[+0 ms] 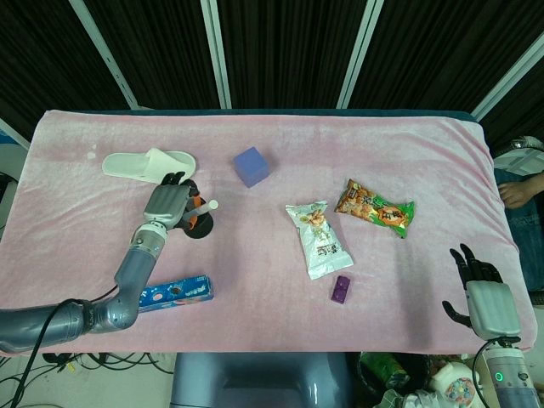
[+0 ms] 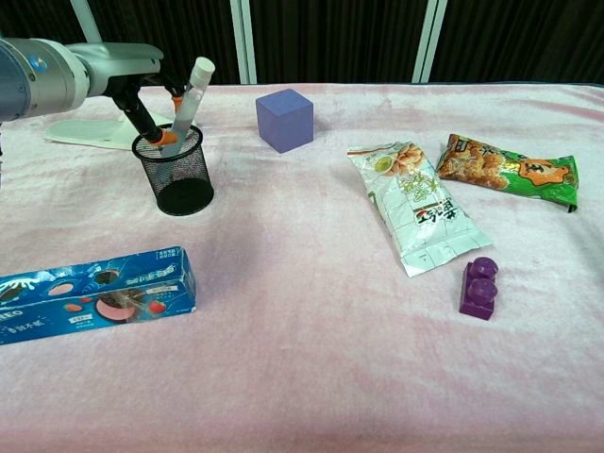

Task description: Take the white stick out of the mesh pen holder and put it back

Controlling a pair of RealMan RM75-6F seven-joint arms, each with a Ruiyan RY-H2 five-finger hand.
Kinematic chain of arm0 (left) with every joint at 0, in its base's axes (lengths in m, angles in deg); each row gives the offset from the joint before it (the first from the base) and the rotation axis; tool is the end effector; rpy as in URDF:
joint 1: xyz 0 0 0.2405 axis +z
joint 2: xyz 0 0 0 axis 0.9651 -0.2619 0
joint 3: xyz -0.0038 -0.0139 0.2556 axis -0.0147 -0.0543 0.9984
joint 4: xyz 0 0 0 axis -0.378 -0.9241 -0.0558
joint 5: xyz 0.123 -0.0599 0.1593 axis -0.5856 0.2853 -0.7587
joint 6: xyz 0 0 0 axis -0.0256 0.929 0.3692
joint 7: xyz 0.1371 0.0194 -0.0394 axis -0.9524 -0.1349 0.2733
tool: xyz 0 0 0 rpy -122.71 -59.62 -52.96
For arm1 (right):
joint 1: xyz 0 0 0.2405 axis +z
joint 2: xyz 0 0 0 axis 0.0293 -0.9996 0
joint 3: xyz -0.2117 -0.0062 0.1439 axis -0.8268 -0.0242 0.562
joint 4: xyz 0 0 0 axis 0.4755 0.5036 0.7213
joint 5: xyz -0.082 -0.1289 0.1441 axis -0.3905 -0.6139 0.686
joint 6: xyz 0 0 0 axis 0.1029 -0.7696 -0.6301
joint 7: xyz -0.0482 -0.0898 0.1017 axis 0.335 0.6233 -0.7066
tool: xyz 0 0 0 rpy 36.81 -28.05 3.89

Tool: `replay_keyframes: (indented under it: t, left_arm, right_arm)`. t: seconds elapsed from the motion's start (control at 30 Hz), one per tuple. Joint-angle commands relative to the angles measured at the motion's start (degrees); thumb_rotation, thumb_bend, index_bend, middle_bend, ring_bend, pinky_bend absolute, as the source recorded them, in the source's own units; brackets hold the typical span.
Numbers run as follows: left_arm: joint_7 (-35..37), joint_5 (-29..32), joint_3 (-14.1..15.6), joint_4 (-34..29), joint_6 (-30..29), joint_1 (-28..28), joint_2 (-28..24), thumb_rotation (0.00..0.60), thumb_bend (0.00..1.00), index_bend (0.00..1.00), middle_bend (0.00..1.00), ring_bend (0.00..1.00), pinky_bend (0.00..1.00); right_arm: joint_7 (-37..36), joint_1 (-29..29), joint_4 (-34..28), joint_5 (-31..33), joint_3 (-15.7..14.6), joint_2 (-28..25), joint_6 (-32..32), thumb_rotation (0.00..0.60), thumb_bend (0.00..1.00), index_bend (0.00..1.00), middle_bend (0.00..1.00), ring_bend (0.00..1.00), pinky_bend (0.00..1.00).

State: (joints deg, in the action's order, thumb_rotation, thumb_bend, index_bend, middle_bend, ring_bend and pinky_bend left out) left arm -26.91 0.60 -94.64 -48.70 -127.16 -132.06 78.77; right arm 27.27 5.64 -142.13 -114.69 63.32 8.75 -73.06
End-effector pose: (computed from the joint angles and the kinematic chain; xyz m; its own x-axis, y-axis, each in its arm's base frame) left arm -0.1196 0.3983 0.0219 0.4142 0.3249 0.8502 0.9102 -0.1445 -0.3882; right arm -0.3078 -0.1883 0.1325 0.4638 -0.1688 0.8697 -0.8761 0.0584 0.4786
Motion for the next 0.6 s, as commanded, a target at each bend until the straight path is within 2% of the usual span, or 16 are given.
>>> replay_keyframes:
  t: [0.03,0.2,0.33,0.47,0.6]
  left_arm:
    - [1.4,-1.35,-0.85,-2.3,-0.36,0.73,-1.75,0.6,0.46,0.57,0.23,0.0,0.03]
    - [3.71,-3.69,-2.58,-7.75,-0.35,1.46,-5.28,0.6,0.46,0.58,0.24,0.0,0.03]
    - [5.71,-8.42,-5.04,-14.33,-2.23,1.65,-7.84,0.6,0.46,0.59,0.25,0.0,0.03]
    - [8.3,-10.84,-6.54,-15.66,-3.23,1.71,-7.09,0.6,0.46,0.6,0.26,0.0,0.03]
    - [9.49,-15.33,-6.07,-13.19,-4.92,1.55,-3.68,0.6,0.46,0.61,0.28,0.0,0.03]
  right_arm:
    - [0.11,-0.03,0.04,0.04,0.01,0.03,-0.08,0.6,0.17,0.02,0.02,0.17,0.17]
    - [0.26,-0.04,0.03,0.23,0.08,0.08,-0.09,0.6,0.17,0.02,0.02,0.17,0.17]
    - [0.37,-0.02,-0.01,0.28,0.09,0.16,-0.07,0.6,0.17,0.02,0.02,0.17,0.17]
    - [0.3,-0.03,-0.03,0.23,0.06,0.12,-0.05,0.6,0.17,0.02,0.02,0.17,0.17]
    - [0.03,0.02,-0.05,0.37,0.08,0.08,0.16,0.6,0.17,0.02,0.02,0.17,0.17]
